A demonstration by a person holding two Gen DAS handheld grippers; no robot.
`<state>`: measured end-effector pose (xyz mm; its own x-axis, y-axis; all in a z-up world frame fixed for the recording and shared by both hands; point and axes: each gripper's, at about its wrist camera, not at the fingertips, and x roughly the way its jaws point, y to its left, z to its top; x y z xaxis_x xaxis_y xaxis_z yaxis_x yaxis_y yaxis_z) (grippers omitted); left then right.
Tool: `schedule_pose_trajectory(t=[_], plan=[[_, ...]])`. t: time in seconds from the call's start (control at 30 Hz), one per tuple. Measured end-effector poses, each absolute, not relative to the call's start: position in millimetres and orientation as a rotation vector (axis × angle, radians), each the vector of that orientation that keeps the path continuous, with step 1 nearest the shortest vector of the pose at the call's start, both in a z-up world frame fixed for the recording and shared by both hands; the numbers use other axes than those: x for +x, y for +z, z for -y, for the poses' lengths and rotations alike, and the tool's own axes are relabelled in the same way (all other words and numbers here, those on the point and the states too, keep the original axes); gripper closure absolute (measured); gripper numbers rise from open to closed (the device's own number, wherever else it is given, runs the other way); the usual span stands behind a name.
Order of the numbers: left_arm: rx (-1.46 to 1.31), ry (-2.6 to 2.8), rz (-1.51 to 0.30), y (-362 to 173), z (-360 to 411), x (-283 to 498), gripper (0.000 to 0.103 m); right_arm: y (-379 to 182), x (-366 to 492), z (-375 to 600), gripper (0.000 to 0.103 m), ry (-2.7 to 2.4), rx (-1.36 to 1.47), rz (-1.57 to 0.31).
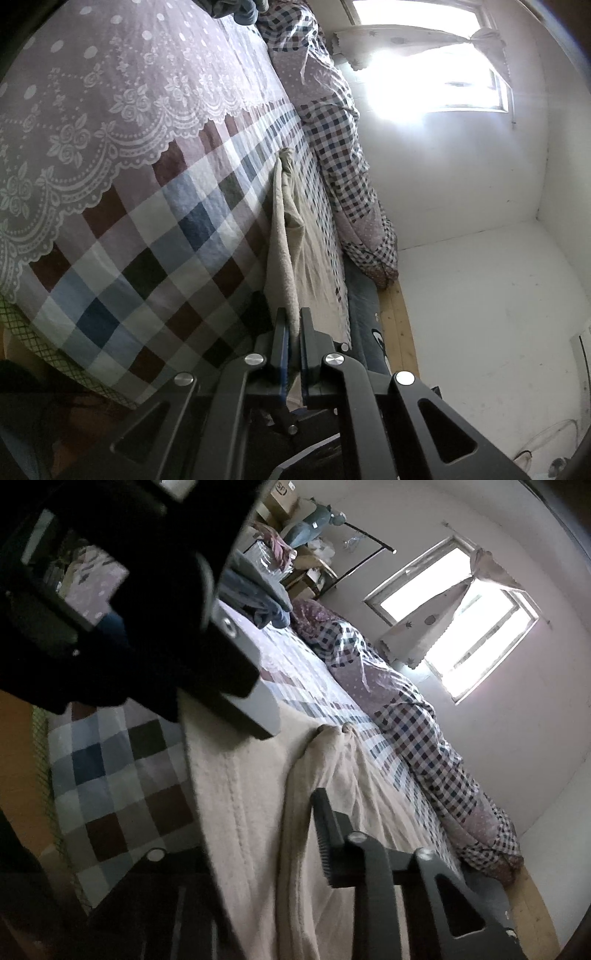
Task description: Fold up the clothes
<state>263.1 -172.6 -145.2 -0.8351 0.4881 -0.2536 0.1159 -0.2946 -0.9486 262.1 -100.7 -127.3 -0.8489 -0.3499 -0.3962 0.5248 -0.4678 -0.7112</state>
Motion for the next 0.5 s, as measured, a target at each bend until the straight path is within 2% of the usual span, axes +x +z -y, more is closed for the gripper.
schedule_pose_trajectory(t=[0.07,0.23,0.3,0.33,0.4,0.43,0.5], plan=[[-0.757,2.225,1.695,-146.5,174.5,267.6,0.100,-126.4,260.0,100.8,0.092,-2.308,0.270,-1.205],[-0.761,2.238,1.709,-145.4,179.3,270.7,0.100,-119.9,255.3,100.1,0.097,-2.297,0.279,-1.166],[-0.762,2.251,1.716,-142.5,183.8,270.3,0.096,-115.4,252.8,98.8,0.098,-2.290,0.289,-1.143],[-0.761,2.260,1.722,-140.7,186.6,271.0,0.091,-112.5,250.0,97.8,0.098,-2.288,0.297,-1.126],[-0.749,2.273,1.737,-135.0,194.9,270.9,0.072,-105.7,246.7,95.4,0.098,-2.288,0.308,-1.094],[-0.742,2.279,1.743,-132.1,199.0,270.6,0.059,-102.3,245.2,94.2,0.098,-2.287,0.313,-1.079],[-0.726,2.287,1.733,-123.8,206.6,266.0,0.049,-96.4,244.7,91.8,0.098,-2.293,0.311,-1.058]])
